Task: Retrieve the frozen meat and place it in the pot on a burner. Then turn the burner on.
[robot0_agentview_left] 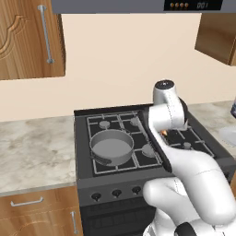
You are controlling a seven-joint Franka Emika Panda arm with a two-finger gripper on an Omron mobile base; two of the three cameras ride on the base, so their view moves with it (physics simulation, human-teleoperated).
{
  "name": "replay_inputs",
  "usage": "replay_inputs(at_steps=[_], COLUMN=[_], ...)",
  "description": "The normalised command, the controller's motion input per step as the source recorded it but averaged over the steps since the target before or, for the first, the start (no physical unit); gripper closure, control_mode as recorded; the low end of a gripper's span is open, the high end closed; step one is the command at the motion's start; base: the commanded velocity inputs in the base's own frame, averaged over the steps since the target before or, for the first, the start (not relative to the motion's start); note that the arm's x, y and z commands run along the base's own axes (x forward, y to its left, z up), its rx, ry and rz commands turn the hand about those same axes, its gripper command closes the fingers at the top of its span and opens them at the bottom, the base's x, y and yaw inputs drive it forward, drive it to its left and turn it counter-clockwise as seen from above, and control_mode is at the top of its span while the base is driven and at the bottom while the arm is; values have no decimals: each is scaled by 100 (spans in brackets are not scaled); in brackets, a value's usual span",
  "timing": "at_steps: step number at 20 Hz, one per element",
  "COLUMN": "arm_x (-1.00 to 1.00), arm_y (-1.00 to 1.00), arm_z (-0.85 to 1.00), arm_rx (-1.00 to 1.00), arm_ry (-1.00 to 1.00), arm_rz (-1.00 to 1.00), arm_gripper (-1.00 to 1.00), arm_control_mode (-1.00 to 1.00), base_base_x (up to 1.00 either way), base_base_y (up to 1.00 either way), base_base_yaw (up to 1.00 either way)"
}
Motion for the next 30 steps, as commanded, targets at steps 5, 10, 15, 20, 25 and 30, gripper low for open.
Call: replay_inputs(at_steps=[5,10,15,20,25,30], arm_x=[4,16,20,47,12,0], arm_y=[93,81,85,18,-5,0], arm_z=[3,0,-6,-18,-11,-40], arm_rx=[5,7,0,1,0,0], arm_ry=[0,0,6,3,3,10], arm_rz=[18,33,30,19,1,-1], arm_gripper=[100,100,100,100,100,100], arm_control_mode=[-100,-100,-100,-100,-100,-100], base_base_x=[0,0,0,0,0,0], base_base_y=[0,0,0,0,0,0], base_base_yaw=[0,0,0,0,0,0])
